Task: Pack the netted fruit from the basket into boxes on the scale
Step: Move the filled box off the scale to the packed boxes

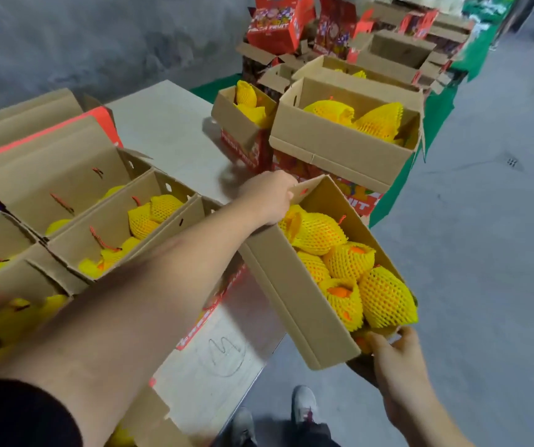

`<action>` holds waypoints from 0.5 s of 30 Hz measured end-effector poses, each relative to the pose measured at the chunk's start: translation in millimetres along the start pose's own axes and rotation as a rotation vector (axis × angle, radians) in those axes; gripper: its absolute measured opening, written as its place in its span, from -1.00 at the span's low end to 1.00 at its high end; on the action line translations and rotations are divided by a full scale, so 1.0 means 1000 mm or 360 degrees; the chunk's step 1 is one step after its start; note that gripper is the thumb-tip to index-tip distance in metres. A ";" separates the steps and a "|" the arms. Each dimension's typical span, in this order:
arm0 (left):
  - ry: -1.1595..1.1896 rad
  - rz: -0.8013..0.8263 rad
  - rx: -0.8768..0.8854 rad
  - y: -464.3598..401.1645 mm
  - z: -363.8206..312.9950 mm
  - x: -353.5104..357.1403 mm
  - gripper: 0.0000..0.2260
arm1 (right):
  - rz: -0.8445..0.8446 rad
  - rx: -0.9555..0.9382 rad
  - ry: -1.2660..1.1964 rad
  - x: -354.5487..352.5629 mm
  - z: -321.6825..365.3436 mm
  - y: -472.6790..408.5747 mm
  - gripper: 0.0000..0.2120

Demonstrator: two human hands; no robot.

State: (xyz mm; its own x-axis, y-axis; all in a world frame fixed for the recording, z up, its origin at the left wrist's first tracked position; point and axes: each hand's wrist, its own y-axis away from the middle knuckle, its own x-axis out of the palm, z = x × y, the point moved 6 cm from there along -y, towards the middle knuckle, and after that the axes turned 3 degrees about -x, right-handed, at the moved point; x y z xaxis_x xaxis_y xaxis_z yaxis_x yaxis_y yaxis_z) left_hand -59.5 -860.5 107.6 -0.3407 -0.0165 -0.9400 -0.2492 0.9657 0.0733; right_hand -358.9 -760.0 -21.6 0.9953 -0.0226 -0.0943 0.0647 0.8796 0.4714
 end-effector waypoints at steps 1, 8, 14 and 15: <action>-0.0026 -0.0001 0.0032 -0.015 -0.003 0.006 -0.75 | 0.0012 0.0022 -0.0067 0.012 -0.009 -0.006 -0.61; 0.0003 0.0169 -0.0021 -0.059 0.035 0.051 -0.70 | 0.0187 0.0179 -0.0197 0.060 -0.028 -0.045 -0.55; 0.0389 -0.0482 -0.0536 0.006 0.099 0.048 -0.55 | 0.0444 0.0519 0.0137 0.060 -0.037 -0.065 -0.91; 0.0415 -0.0540 -0.0680 0.033 0.115 0.051 -0.51 | 0.0465 0.0589 0.0173 0.056 -0.039 -0.069 -0.93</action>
State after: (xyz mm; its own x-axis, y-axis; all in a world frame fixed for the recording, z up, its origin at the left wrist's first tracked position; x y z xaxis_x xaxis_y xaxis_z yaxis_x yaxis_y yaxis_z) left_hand 18.9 -799.7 23.6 -0.3761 -0.4209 -0.8255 -0.7064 0.7068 -0.0385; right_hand -310.1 -803.4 -93.4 0.9637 0.2669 0.0068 -0.1753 0.6132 0.7702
